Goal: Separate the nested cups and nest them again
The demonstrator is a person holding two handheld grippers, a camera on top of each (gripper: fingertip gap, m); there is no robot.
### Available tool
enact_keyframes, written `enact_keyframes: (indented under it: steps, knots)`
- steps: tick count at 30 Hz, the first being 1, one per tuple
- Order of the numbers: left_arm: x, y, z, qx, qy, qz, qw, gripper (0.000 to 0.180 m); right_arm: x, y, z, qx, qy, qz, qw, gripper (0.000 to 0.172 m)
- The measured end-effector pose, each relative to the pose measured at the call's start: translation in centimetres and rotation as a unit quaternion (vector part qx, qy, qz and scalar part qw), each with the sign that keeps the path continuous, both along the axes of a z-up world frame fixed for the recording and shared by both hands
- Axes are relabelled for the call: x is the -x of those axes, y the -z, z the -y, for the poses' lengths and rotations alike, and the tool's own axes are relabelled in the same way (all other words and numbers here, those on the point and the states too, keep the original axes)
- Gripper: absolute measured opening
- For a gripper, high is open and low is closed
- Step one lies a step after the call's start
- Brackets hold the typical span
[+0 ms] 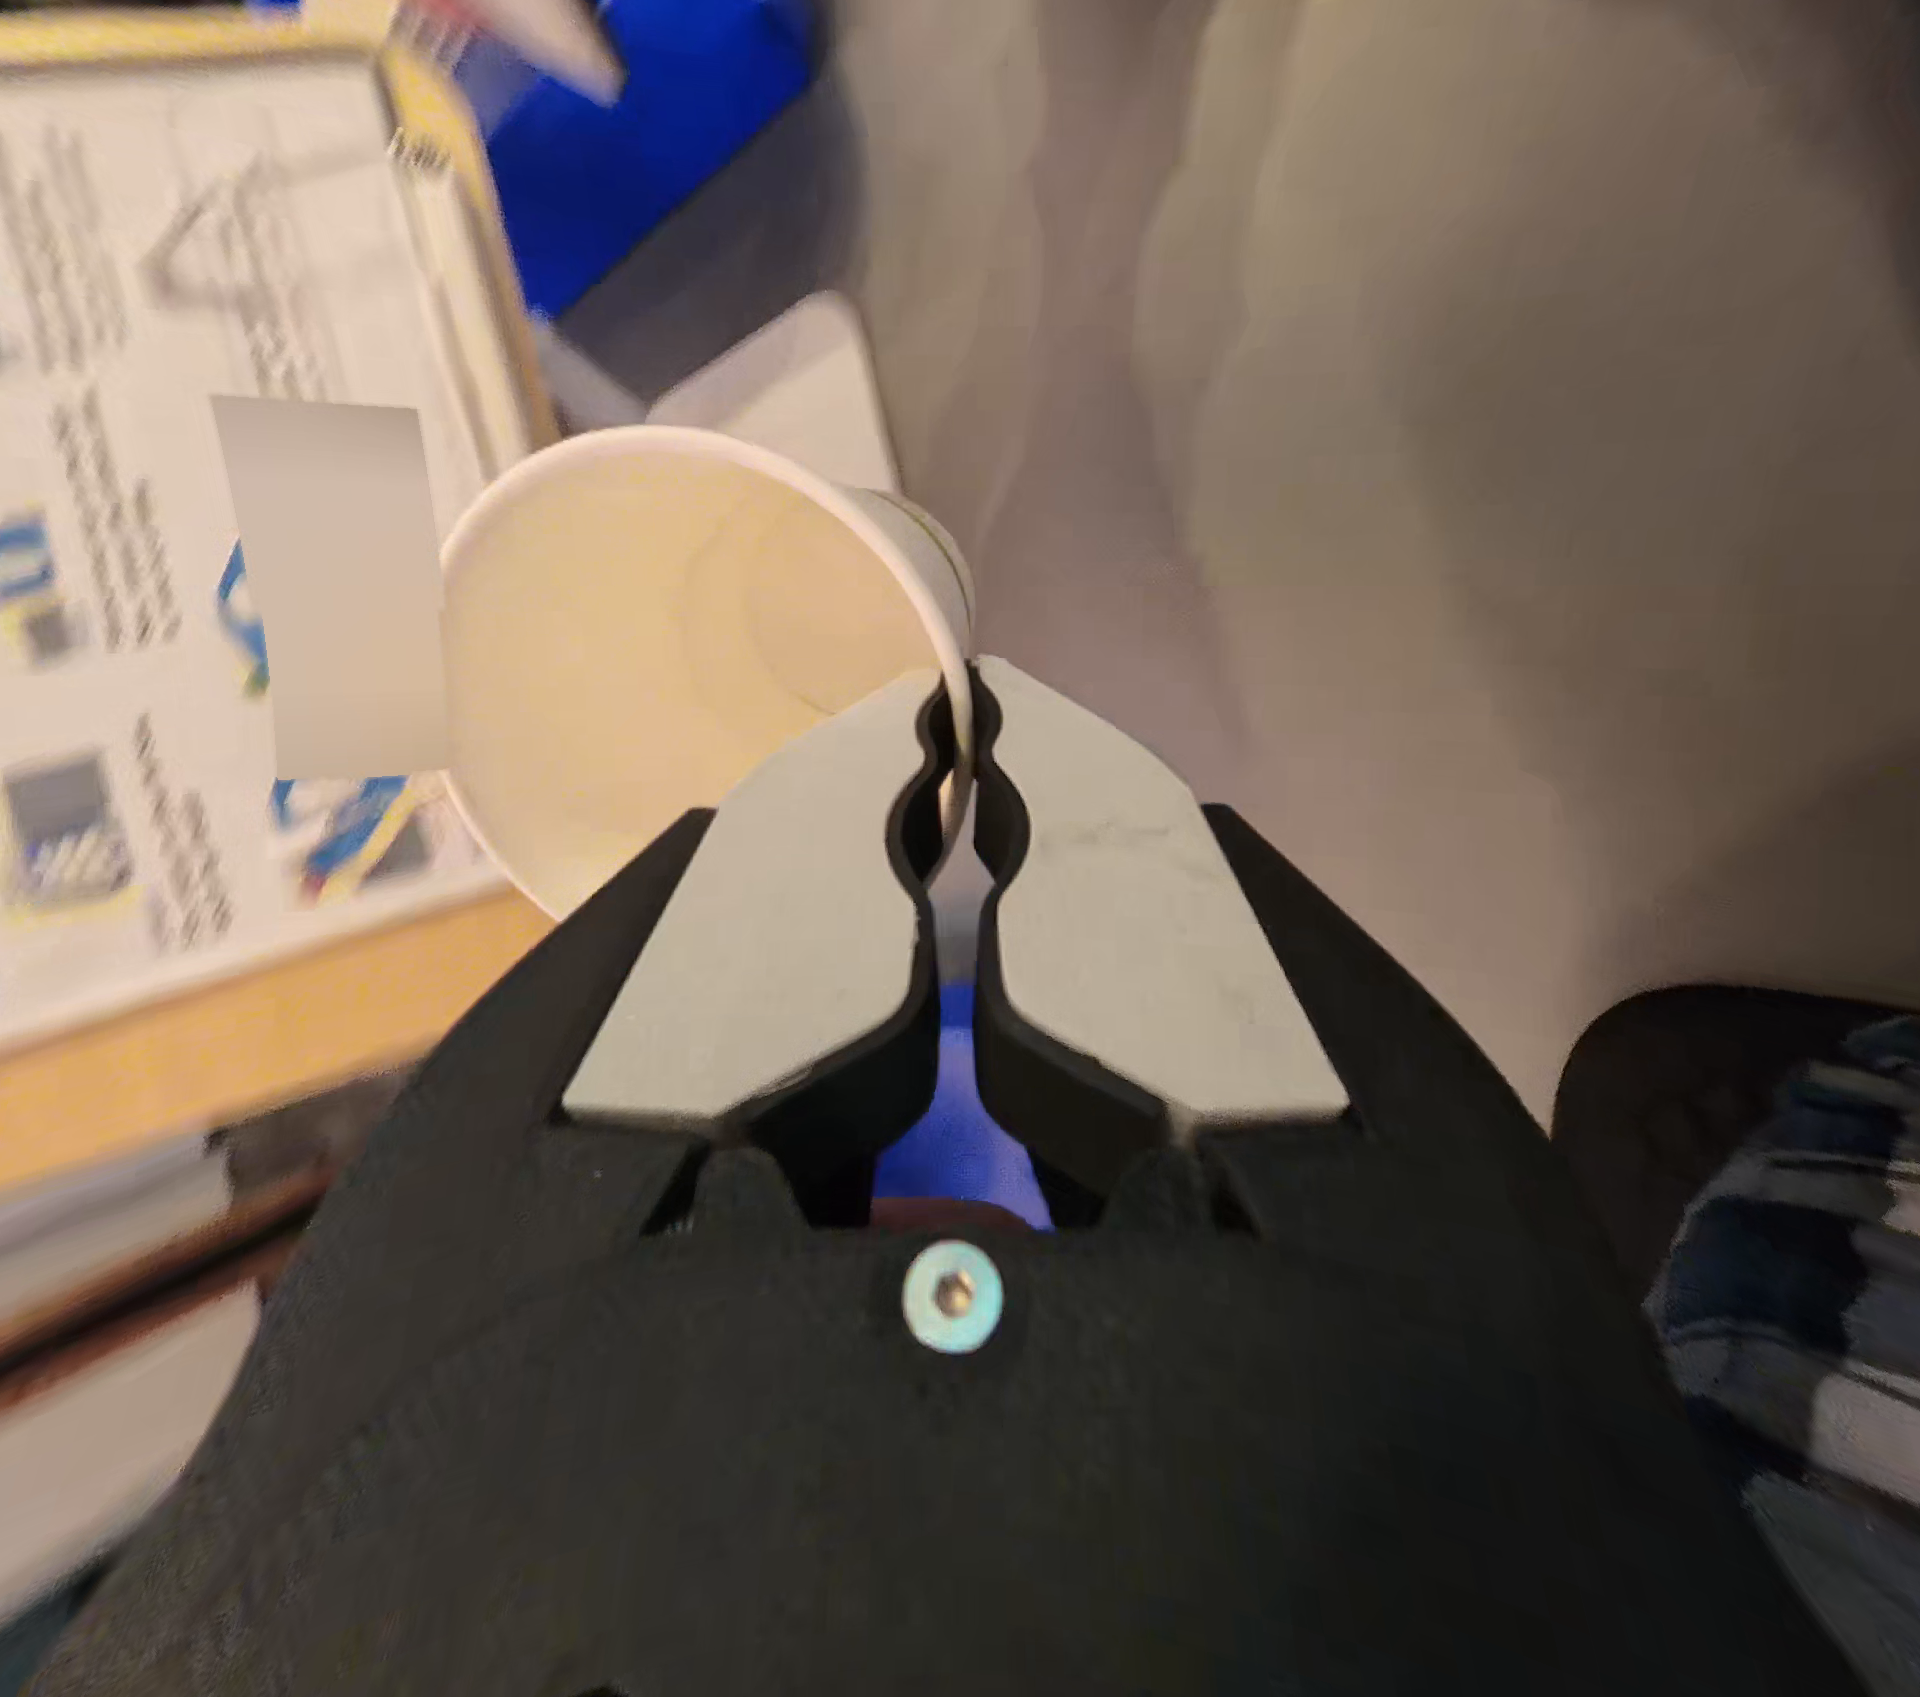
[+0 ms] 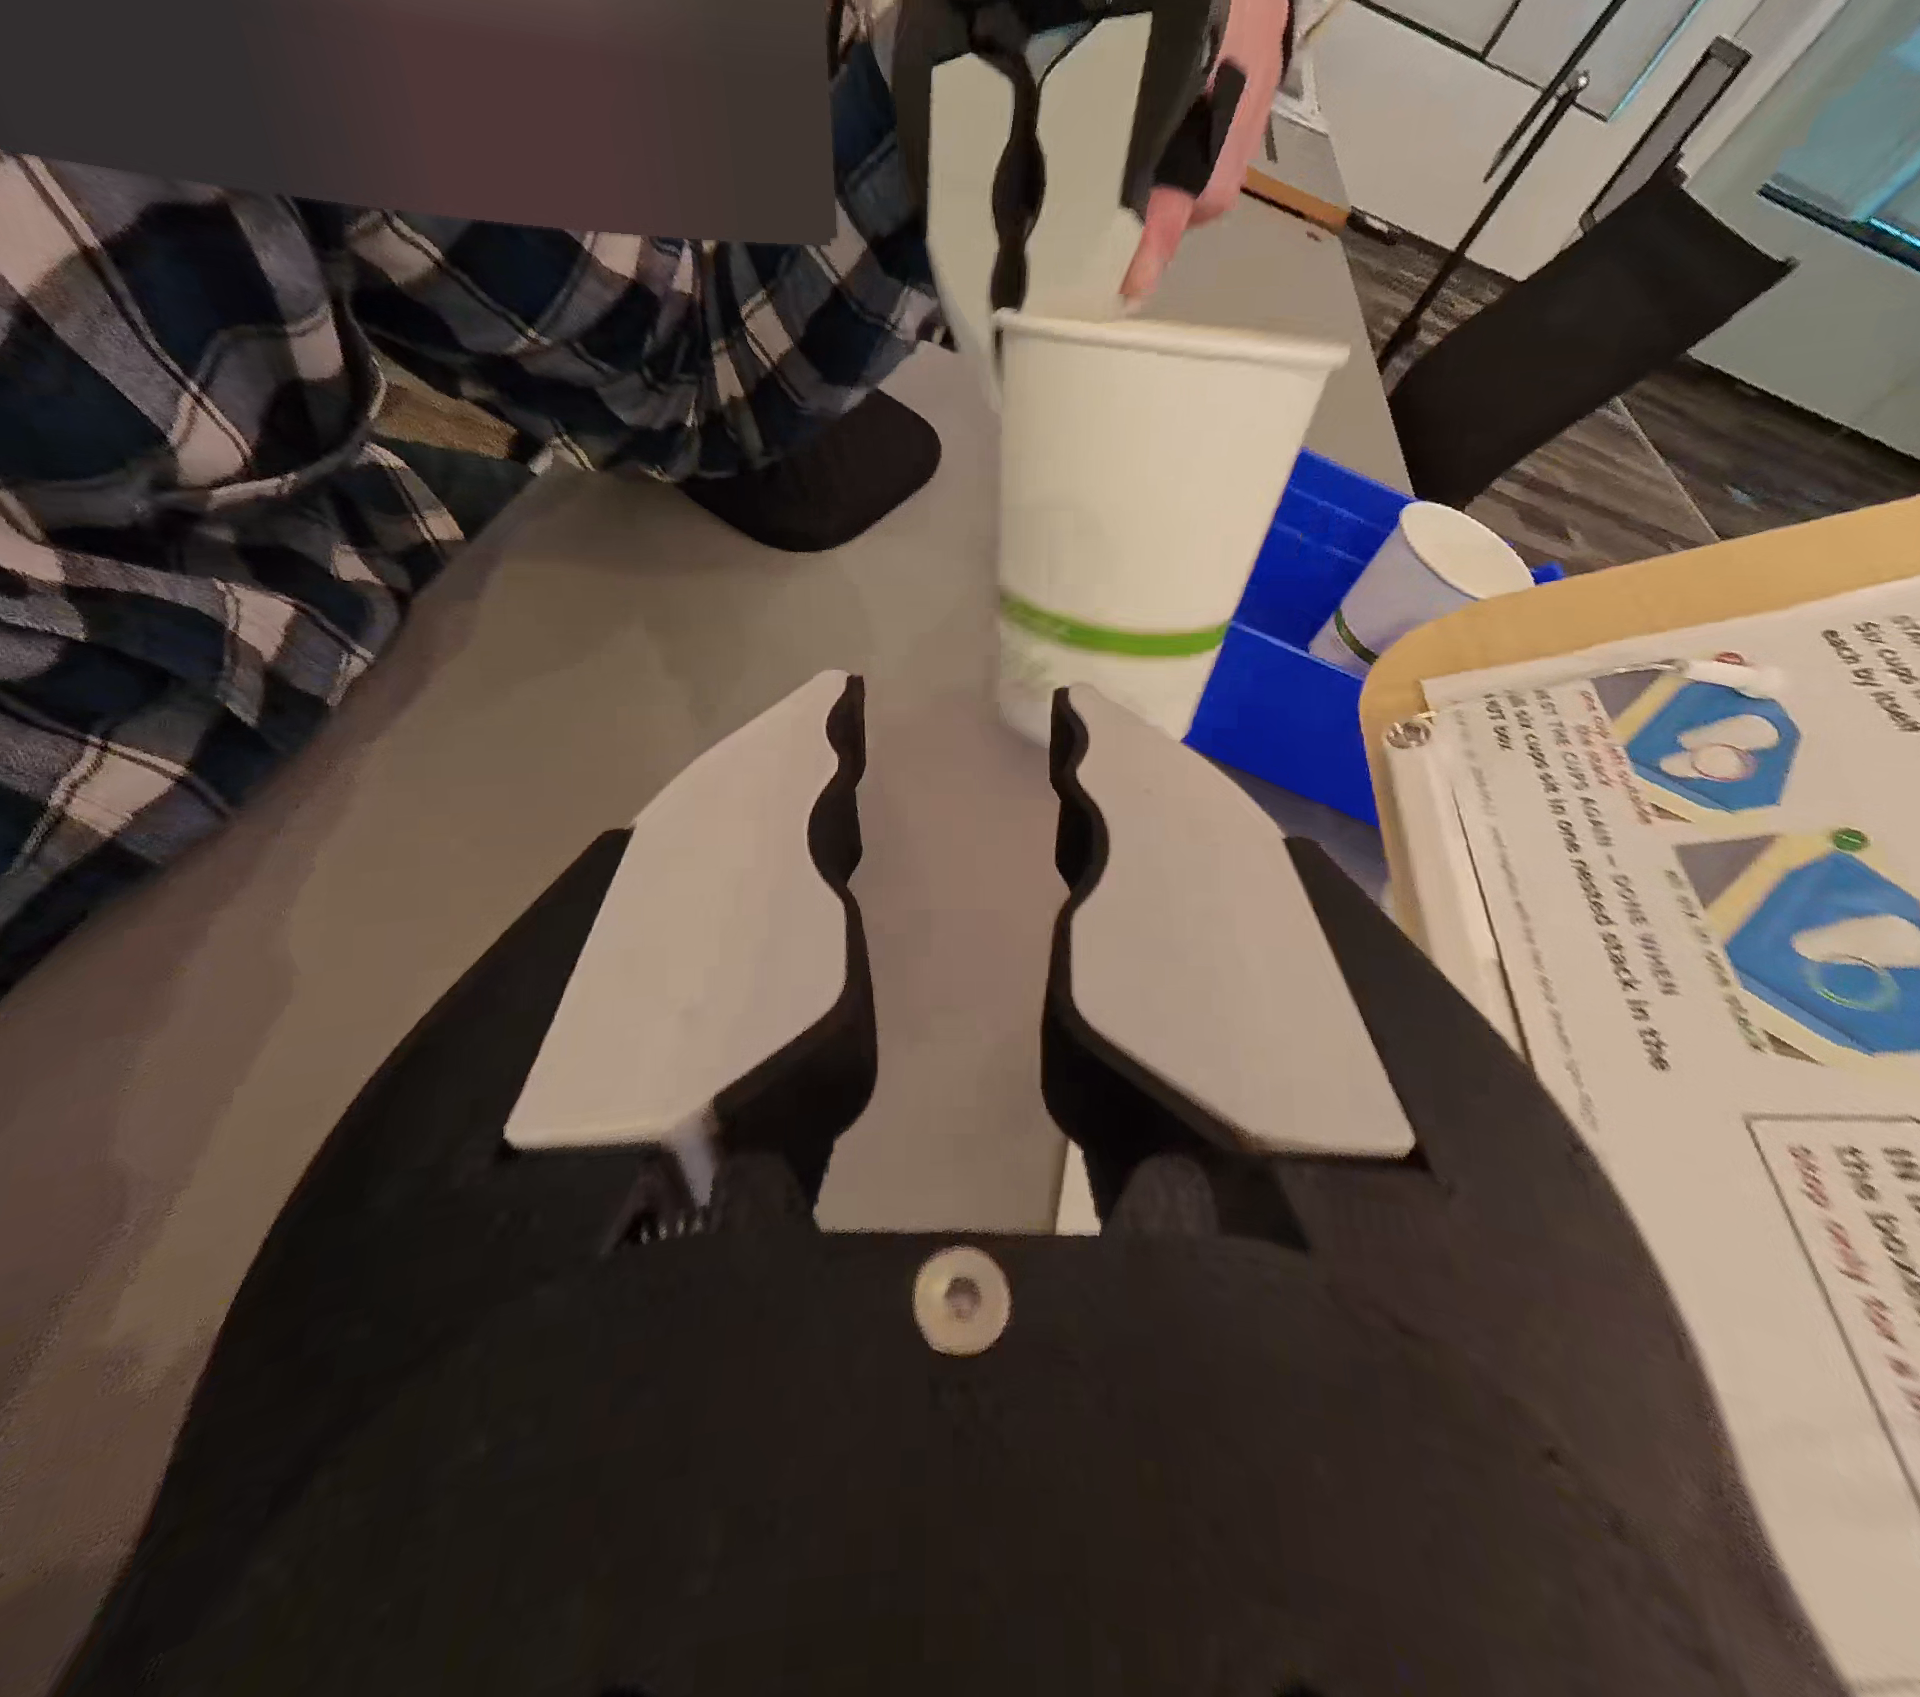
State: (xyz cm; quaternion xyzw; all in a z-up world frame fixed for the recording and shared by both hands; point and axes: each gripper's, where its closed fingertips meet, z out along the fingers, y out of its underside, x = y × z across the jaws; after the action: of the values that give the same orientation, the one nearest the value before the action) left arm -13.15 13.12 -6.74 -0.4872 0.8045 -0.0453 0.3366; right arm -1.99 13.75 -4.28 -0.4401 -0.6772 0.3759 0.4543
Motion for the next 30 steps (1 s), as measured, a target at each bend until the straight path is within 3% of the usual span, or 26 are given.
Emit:
enact_keyframes:
  steps: [1,6,11,18,22,27,30]
  knots:
    - [-1.0,0.4,1.0,0.021,0.035,0.004,0.999,0.000,0.2,0.0,0.4,0.005,-0.010,-0.003,1.000,0.036]
    - [-5.3,3.8,5.0,0.120,0.162,-0.025,0.979,0.000,1.3,1.2,2.8,0.020,-0.066,0.011,0.998,0.044]
    - [-7.4,6.4,6.9,0.197,0.219,-0.047,0.955,0.000,1.3,4.2,6.2,0.012,-0.146,0.088,0.985,0.043]
    - [-7.7,7.0,9.2,0.277,0.283,-0.050,0.917,0.001,-0.2,7.6,8.8,-0.020,-0.210,0.189,0.959,0.031]
    - [-7.9,7.2,10.5,0.314,0.319,-0.049,0.893,0.001,-0.6,8.4,10.6,-0.013,-0.260,0.201,0.944,0.019]
    - [-8.3,7.4,10.4,0.314,0.316,-0.042,0.894,0.012,-1.0,9.4,12.1,-0.015,-0.307,0.212,0.927,0.003]
    - [-9.2,5.7,8.7,0.278,0.277,0.018,0.919,0.031,-1.3,8.2,11.7,-0.013,-0.301,0.193,0.934,0.002]
